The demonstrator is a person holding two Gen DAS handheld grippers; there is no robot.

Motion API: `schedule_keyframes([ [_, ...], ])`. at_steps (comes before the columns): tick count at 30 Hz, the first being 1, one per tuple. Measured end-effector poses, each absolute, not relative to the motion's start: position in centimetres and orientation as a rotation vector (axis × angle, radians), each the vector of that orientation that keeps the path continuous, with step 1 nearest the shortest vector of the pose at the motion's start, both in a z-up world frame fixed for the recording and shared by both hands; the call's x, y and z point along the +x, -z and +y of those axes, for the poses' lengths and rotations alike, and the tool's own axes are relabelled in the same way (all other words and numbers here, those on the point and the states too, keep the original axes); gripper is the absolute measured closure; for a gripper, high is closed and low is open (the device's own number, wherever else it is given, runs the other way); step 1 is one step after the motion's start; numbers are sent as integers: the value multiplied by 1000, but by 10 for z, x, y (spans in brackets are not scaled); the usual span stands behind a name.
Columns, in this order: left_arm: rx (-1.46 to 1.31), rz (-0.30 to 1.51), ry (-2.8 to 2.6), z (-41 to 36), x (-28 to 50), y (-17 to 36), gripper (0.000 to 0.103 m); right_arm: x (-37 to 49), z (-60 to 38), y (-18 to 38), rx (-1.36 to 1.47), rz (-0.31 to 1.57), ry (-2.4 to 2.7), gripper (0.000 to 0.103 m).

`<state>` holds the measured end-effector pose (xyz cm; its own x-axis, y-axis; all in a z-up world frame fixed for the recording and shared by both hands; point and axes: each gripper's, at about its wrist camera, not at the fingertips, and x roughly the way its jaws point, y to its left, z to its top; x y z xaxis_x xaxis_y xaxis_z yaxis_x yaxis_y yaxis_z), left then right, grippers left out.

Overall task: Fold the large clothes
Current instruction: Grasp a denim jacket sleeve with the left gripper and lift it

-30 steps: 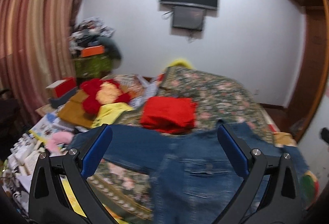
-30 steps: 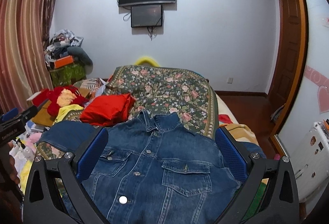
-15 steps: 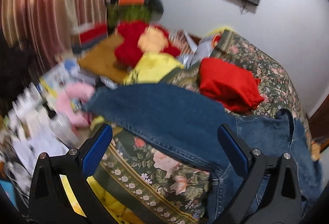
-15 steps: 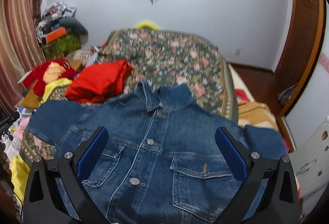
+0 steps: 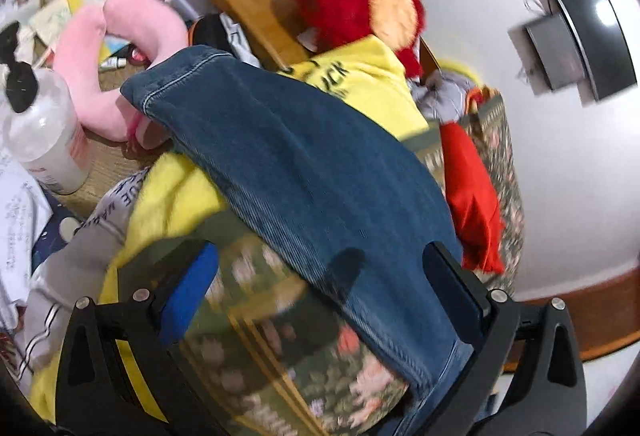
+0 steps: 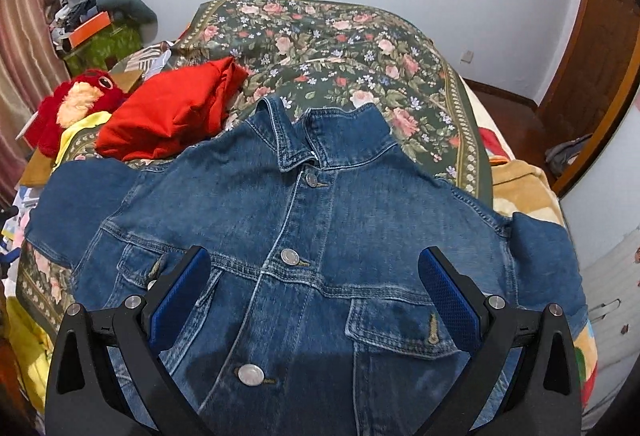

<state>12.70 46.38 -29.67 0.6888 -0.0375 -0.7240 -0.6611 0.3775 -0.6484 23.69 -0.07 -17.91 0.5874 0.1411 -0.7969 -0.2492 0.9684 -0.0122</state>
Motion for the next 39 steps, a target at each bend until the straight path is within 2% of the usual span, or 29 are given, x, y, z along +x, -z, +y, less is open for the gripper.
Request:
schedule_keyframes([
  [2, -1180, 722, -444, 479, 129, 307, 1, 239, 0, 180, -125, 918, -231, 0],
  [5, -1296, 709, -454, 505, 131, 331, 11, 240, 1, 180, -129, 915, -213, 0],
  [7, -1350, 685, -459, 517, 134, 342, 13, 242, 3, 179, -132, 915, -210, 0],
  [11, -1301, 724, -567, 536, 140, 349, 34, 242, 2, 178, -135, 914, -201, 0],
  [13, -1347, 719, -577, 544, 141, 354, 37, 241, 1, 177, -133, 911, -198, 0],
  [16, -1277, 726, -624, 550, 146, 346, 63, 241, -3, 175, -120, 911, -184, 0],
  [18, -1161, 770, -678, 550, 153, 332, 87, 240, -6, 174, -103, 915, -184, 0],
  [20, -1070, 771, -690, 545, 160, 312, 95, 237, -9, 172, -91, 910, -183, 0],
  [24, -914, 727, -685, 528, 170, 259, 97, 233, -15, 168, -97, 901, -167, 0],
  [30, -793, 563, -511, 482, 185, 157, 97, 228, -28, 158, -87, 876, -167, 0],
  [33, -715, 494, -409, 441, 202, 104, 97, 226, -35, 151, -90, 852, -173, 0],
  [39, -576, 422, -212, 347, 240, 35, 97, 227, -51, 141, -93, 818, -197, 0],
])
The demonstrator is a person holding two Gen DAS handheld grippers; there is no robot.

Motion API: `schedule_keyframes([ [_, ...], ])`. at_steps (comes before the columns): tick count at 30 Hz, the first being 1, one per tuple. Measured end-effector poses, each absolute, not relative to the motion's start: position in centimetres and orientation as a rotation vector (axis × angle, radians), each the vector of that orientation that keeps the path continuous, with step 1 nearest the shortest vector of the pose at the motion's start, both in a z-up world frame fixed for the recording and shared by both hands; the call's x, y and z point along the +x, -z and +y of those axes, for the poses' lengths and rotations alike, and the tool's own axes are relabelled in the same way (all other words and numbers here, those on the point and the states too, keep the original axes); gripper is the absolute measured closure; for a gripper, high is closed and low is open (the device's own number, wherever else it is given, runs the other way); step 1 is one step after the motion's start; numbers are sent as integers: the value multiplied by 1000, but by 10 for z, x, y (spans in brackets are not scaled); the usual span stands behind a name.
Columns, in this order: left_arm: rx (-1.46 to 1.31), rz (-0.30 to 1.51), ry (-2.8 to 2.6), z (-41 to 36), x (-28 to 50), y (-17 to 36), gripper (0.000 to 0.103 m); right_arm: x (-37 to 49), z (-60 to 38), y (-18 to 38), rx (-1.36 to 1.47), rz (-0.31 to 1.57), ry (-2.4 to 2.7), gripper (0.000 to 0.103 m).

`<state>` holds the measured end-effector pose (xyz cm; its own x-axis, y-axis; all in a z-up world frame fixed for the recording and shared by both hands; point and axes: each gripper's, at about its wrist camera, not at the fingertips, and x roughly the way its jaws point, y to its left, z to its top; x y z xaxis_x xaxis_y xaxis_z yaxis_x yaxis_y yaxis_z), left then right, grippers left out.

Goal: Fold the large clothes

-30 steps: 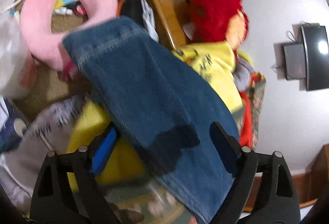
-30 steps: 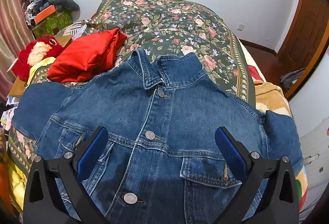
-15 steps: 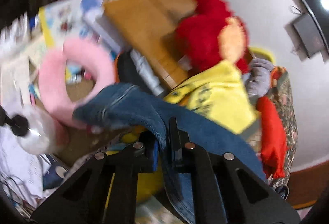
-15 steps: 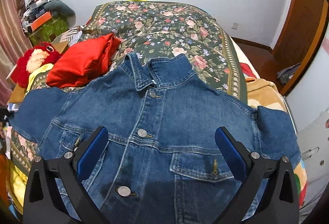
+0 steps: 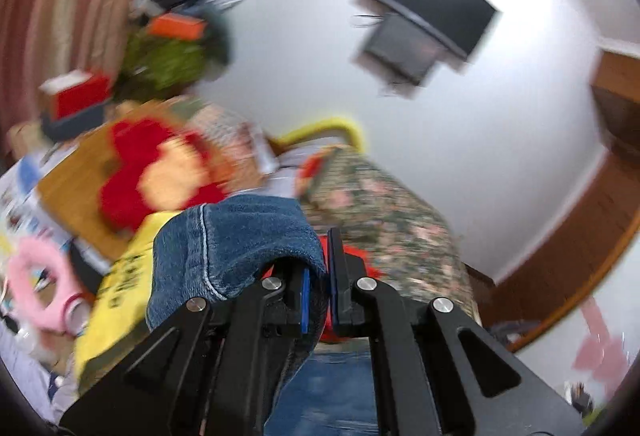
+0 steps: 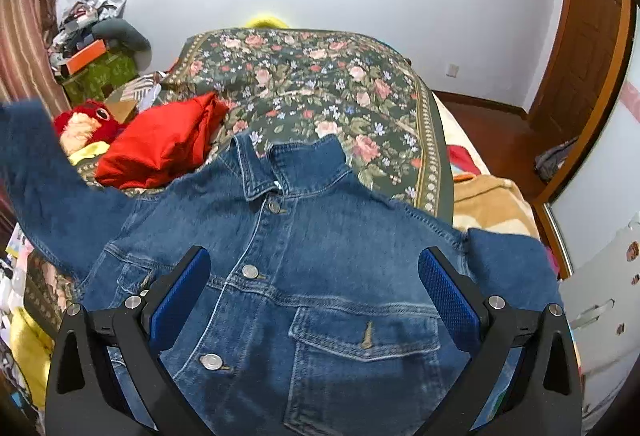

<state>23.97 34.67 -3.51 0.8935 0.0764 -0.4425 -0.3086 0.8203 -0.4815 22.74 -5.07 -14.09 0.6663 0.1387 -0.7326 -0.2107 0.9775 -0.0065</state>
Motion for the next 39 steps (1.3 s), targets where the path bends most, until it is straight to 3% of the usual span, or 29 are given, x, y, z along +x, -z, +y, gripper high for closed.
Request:
schedule_keyframes([
  [9, -383, 520, 19, 188, 316, 17, 97, 222, -81, 141, -44, 793, -252, 0],
  [26, -231, 1146, 384, -38, 363, 185, 96, 215, -161, 166, 109, 870, -175, 0],
  [28, -200, 1184, 411, -50, 358, 193, 89, 215, -171, 169, 157, 882, -162, 0],
  [30, -176, 1194, 430, -56, 349, 193, 67, 215, -178, 170, 194, 890, -151, 0],
  [32, -181, 1178, 450, -58, 339, 187, 57, 215, -183, 170, 212, 894, -140, 0],
  [39, -173, 1048, 458, -32, 320, 142, 45, 215, -172, 162, 181, 896, -148, 0],
])
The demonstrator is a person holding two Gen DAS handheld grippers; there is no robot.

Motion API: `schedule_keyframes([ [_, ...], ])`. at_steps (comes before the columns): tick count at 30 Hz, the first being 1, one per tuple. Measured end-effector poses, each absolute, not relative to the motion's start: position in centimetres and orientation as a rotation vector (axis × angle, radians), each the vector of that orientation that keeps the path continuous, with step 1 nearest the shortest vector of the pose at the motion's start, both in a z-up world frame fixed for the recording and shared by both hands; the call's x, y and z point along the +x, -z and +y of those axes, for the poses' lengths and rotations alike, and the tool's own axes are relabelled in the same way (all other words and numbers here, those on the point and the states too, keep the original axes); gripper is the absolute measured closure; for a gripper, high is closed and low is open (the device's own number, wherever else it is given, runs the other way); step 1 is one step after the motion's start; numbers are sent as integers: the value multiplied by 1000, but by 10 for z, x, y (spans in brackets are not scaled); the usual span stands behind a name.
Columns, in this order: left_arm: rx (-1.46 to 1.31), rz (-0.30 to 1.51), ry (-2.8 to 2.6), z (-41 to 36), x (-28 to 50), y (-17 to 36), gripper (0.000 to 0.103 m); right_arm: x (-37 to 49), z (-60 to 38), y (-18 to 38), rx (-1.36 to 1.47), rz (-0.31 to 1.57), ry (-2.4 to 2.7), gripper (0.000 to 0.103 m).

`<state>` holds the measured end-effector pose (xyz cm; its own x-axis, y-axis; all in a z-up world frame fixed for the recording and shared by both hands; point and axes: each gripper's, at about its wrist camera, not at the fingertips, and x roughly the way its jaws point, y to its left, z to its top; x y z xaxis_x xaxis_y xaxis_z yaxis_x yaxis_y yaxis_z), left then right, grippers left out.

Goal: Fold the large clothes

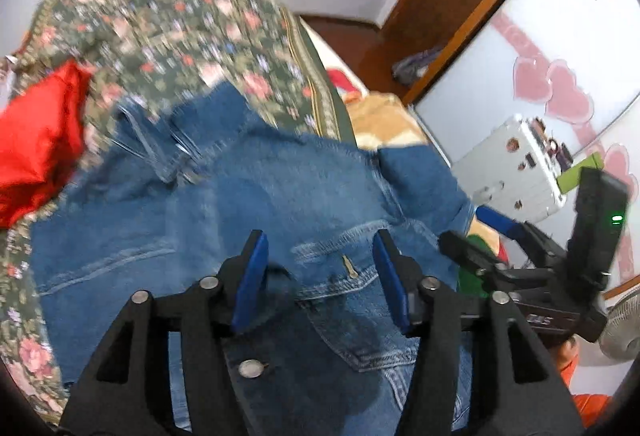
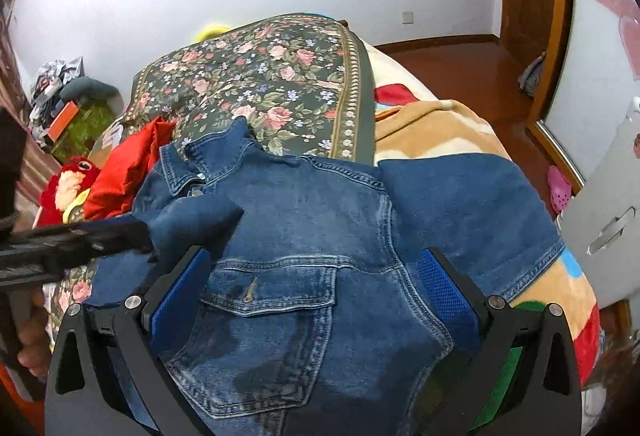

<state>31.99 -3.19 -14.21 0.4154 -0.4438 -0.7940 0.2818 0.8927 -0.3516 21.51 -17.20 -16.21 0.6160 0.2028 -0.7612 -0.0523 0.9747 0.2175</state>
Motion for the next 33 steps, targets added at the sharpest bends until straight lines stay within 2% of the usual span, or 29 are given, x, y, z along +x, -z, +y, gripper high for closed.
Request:
schedule_keyframes([
  [6, -154, 893, 266, 36, 294, 116, 26, 219, -135, 157, 75, 907, -225, 0],
  [8, -135, 875, 181, 60, 286, 120, 23, 221, -118, 158, 29, 922, -264, 0],
  [14, -104, 914, -8, 121, 268, 156, 23, 237, -66, 181, -136, 1013, -382, 0],
  [20, -190, 999, -87, 164, 251, 207, 23, 256, -23, 213, -378, 1096, -397, 0],
  [29, -252, 1060, -133, 177, 247, 243, 23, 260, 17, 230, -622, 1015, -446, 2],
  [31, -247, 1057, -135, 177, 248, 244, 23, 263, 21, 231, -644, 1000, -437, 10],
  [33, -245, 1051, -131, 175, 249, 243, 23, 268, 22, 231, -630, 1016, -452, 36],
])
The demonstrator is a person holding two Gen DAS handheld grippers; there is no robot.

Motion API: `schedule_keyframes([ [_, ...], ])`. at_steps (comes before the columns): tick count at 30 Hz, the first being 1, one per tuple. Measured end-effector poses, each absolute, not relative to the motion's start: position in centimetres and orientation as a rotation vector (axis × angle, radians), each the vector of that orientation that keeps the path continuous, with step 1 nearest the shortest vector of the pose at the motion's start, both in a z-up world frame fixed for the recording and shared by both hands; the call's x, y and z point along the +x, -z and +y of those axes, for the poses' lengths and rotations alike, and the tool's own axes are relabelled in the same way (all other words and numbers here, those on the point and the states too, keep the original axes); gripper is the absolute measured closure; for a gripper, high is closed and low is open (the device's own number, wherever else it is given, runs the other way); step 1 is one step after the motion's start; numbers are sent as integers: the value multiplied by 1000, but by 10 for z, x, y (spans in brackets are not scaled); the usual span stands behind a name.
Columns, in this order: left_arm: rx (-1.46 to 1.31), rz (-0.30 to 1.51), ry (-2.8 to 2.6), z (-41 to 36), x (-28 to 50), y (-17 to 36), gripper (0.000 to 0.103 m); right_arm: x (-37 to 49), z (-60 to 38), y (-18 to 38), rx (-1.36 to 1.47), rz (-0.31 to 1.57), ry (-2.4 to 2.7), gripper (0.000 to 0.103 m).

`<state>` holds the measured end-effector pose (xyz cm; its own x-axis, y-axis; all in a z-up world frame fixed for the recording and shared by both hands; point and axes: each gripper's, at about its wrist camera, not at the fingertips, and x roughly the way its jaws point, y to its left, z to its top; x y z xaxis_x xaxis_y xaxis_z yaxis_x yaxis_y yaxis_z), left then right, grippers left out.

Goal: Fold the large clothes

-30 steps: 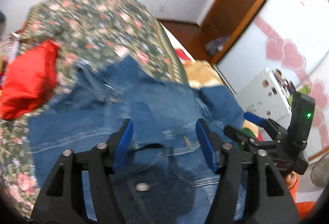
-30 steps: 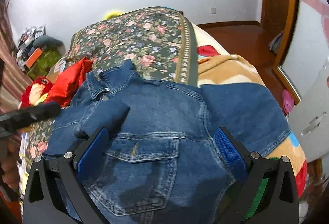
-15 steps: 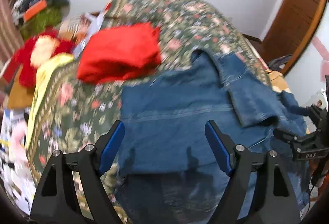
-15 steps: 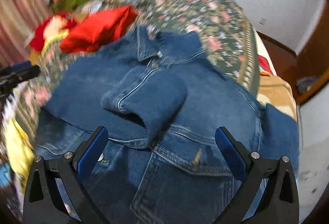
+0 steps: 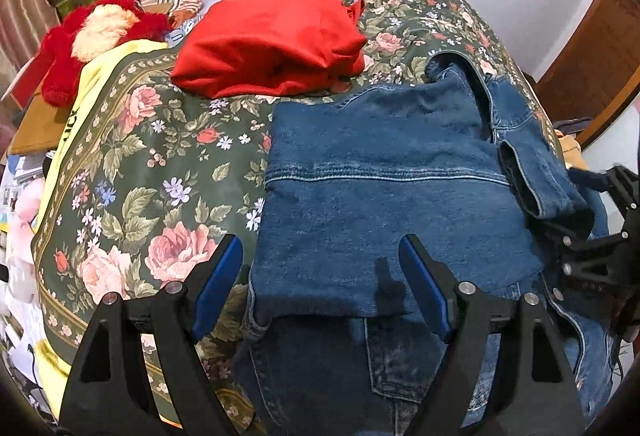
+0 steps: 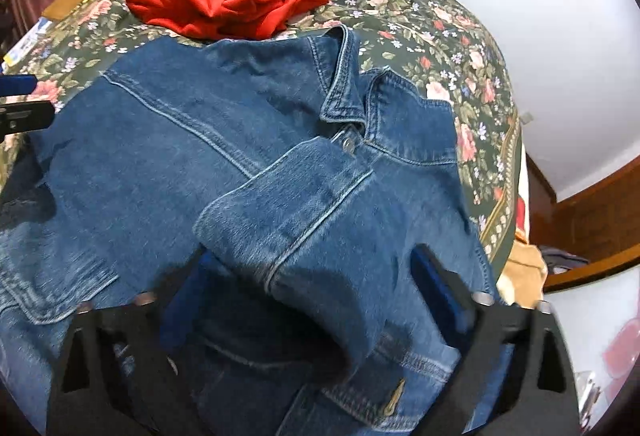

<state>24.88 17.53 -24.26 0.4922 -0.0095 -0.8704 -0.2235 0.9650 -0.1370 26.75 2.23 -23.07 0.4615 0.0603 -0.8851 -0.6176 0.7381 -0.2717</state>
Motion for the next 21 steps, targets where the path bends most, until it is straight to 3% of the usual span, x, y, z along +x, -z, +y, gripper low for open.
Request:
schedule_keyframes([
  [1, -244, 1049, -130, 175, 250, 242, 23, 269, 22, 229, -603, 1024, -469, 40],
  [3, -233, 1043, -129, 172, 252, 239, 23, 271, 20, 225, -573, 1021, -462, 60],
  [8, -209, 1017, -113, 164, 251, 226, 23, 273, 0, 204, -456, 958, -441, 77],
  [16, -132, 955, -112, 142, 252, 200, 23, 285, -58, 148, -179, 850, -383, 86],
  [21, -116, 983, -90, 125, 260, 210, 21, 278, -82, 151, -110, 848, -361, 87],
])
